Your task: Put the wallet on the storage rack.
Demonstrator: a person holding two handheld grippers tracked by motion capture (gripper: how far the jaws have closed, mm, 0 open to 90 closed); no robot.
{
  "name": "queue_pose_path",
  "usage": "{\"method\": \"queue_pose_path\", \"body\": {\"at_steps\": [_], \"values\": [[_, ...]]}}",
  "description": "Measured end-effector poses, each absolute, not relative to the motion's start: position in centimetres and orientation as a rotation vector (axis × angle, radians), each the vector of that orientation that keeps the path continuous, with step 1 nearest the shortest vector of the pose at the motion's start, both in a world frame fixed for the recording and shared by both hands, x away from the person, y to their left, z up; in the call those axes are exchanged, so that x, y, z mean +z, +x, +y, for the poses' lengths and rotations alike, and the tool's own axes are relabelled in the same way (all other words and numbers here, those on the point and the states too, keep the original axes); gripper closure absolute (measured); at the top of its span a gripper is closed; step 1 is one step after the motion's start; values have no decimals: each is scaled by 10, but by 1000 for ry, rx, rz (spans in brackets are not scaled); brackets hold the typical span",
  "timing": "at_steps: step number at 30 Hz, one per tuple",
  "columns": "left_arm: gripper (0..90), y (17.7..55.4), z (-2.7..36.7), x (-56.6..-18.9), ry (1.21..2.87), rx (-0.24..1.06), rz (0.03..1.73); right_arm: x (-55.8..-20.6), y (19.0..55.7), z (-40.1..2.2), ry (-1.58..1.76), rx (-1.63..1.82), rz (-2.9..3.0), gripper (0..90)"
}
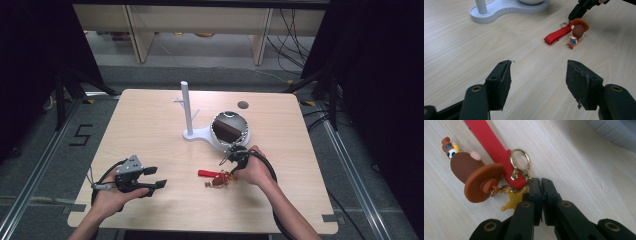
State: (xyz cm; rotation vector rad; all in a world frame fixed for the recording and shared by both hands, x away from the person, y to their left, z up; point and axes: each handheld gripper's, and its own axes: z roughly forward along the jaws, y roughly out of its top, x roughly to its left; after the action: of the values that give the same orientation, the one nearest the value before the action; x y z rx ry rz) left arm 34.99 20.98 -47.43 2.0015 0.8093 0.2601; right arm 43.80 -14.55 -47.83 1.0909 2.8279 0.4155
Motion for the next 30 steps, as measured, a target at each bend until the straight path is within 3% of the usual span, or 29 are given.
{"method": "queue_pose_path", "body": {"at_steps": [18, 19, 20, 26, 30], "values": [[360, 351, 210, -475, 2003, 258, 811, -471, 438, -153, 1173, 442, 2796, 900], [360, 351, 210, -475, 2002, 257, 810, -468, 439, -155, 1229, 485, 2776, 811], [360, 351, 210, -475, 1994, 263, 811, -468, 439, -155, 1229, 485, 2776, 811], [359, 352, 209, -472, 1995, 258, 802, -460, 434, -156, 1198, 466, 2852, 617], [359, 352, 207, -472, 2006, 257, 806, -462, 432, -155, 1188, 463, 2878, 573]]}}
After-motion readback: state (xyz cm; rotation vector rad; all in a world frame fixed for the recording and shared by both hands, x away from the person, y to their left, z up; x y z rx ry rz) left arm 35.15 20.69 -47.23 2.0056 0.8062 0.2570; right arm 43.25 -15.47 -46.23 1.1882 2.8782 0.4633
